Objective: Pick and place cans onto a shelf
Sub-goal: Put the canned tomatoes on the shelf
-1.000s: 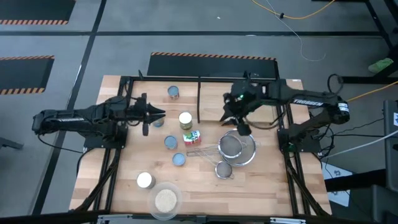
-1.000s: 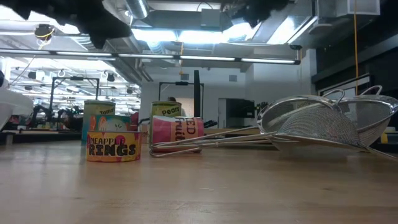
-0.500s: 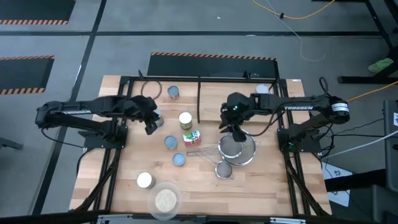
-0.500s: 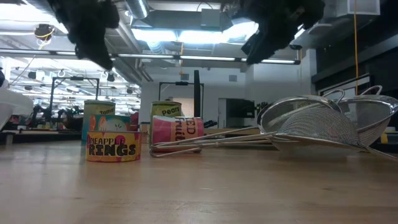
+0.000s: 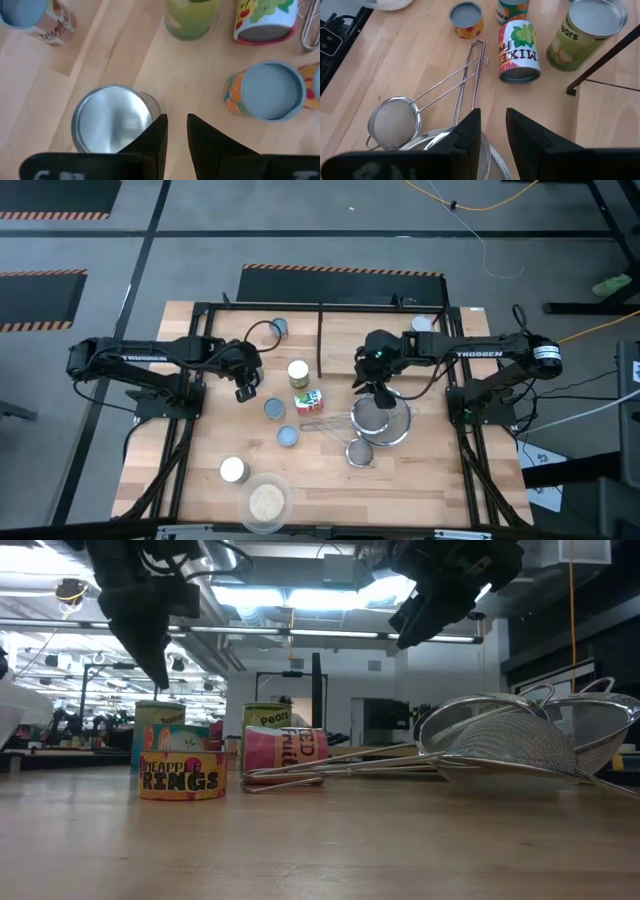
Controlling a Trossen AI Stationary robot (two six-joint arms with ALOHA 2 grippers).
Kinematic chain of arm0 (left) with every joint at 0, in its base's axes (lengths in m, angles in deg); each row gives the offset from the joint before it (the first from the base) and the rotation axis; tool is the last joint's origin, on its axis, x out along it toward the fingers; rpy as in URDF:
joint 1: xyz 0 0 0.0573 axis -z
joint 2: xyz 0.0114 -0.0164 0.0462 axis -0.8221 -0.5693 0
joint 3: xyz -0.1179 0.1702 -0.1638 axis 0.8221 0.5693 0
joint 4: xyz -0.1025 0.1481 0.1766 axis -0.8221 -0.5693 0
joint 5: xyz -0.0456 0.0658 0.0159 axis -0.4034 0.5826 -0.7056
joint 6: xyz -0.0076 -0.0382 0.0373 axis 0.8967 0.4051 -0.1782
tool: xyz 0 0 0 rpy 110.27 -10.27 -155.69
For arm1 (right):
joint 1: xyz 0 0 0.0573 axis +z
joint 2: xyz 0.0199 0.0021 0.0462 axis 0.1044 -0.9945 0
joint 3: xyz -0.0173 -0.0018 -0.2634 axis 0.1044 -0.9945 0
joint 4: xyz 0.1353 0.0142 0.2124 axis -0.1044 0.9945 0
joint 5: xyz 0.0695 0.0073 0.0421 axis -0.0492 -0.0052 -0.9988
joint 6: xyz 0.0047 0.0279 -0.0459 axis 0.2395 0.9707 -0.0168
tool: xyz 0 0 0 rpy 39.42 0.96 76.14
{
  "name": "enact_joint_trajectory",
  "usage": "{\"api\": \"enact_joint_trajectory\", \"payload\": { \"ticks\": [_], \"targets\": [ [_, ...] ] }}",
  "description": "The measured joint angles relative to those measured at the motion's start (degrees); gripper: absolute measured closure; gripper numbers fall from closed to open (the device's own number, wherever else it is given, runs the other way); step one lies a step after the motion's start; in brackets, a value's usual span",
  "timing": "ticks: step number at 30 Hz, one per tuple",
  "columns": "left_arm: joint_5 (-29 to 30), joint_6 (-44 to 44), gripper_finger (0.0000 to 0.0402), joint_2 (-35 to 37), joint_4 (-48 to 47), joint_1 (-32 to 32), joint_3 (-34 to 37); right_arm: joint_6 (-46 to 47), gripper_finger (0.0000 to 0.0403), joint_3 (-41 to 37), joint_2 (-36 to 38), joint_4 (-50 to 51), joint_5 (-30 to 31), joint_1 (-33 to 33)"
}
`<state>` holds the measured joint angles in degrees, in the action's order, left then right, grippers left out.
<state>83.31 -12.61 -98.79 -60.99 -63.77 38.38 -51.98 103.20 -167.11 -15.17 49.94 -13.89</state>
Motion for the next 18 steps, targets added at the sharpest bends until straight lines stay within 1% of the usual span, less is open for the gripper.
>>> {"api": "enact_joint_trajectory", "payload": {
  "ticks": [2, 5, 8, 10, 15, 18],
  "targets": [
    [0.0, 0.0, 0.0328, -0.7, -0.2, 0.0, 0.0, 0.0, 0.0307, 0.0, 0.0, -0.2, 0.0, 0.0],
    [0.4, 0.0, 0.0306, -1.7, -0.2, 0.0, 0.0, 0.0, 0.0307, 0.0, 0.0, -0.3, 0.0, 0.0],
    [2.1, 0.0, 0.0280, -2.7, -0.2, 0.0, 0.0, 0.0, 0.0307, 0.0, 0.0, -0.3, 0.0, 0.0],
    [4.0, 0.0, 0.0270, -3.3, -0.3, 0.0, 0.0, 0.0, 0.0307, 0.0, 0.0, -0.3, 0.0, 0.0],
    [7.0, 0.0, 0.0268, -3.4, -0.2, 0.0, 0.0, 0.0, 0.0307, 0.0, 0.0, -0.3, 0.0, 0.0],
    [7.2, 0.0, 0.0268, -3.4, -0.2, 0.0, 0.0, 0.0, 0.0307, 0.0, 0.0, -0.3, 0.0, 0.0]
  ]
}}
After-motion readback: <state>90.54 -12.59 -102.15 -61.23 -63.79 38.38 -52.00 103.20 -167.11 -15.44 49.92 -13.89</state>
